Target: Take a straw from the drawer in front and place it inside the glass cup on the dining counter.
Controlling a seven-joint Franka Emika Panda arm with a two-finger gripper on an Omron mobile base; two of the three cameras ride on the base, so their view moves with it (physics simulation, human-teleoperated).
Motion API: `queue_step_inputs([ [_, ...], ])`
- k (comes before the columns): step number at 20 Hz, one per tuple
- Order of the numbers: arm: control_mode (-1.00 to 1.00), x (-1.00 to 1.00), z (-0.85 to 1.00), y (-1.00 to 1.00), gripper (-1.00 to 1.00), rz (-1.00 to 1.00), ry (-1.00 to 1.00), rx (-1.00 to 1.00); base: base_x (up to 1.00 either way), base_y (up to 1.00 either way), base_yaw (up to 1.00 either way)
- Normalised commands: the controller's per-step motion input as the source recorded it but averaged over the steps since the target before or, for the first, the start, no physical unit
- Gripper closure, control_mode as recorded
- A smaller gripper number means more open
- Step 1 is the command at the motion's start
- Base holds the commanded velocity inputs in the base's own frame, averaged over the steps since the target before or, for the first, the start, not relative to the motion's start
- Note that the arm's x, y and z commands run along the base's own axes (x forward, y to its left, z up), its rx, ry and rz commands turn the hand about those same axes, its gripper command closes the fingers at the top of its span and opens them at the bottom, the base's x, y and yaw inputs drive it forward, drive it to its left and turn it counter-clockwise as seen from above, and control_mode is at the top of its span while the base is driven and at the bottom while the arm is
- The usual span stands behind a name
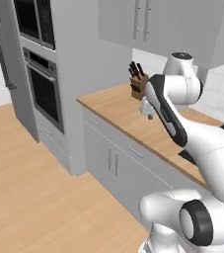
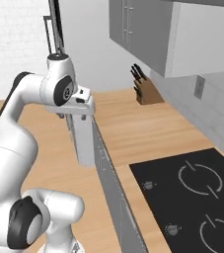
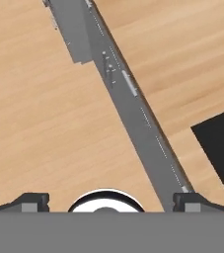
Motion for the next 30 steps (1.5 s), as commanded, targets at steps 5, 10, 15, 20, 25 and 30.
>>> queue_step_inputs([
  [5, -1.00, -0.26, -0.02, -0.19, -1.00, 0.09, -0.01, 0.00, -0.17, -0.29, 0.10],
  [10, -1.00, -0.05, -0.01, 0.23, -1.00, 0.01, -0.05, -0.07, 0.00, 0.00, 0.00],
  [15, -1.00, 0.21, -0.27, 0.69, -1.00, -0.06, -0.08, -0.28, 0.00, 0.00, 0.00],
  [20, -1.00, 0.52, -0.63, 0.59, -1.00, -0.13, -0.05, -0.36, 0.00, 0.00, 0.00],
  [25, -1.00, 0.42, -0.94, 0.42, -1.00, -0.13, -0.08, -0.45, 0.00, 0.00, 0.00],
  [30, -1.00, 0.18, -1.00, 0.22, -1.00, -0.14, -0.10, -0.51, 0.00, 0.00, 0.00],
])
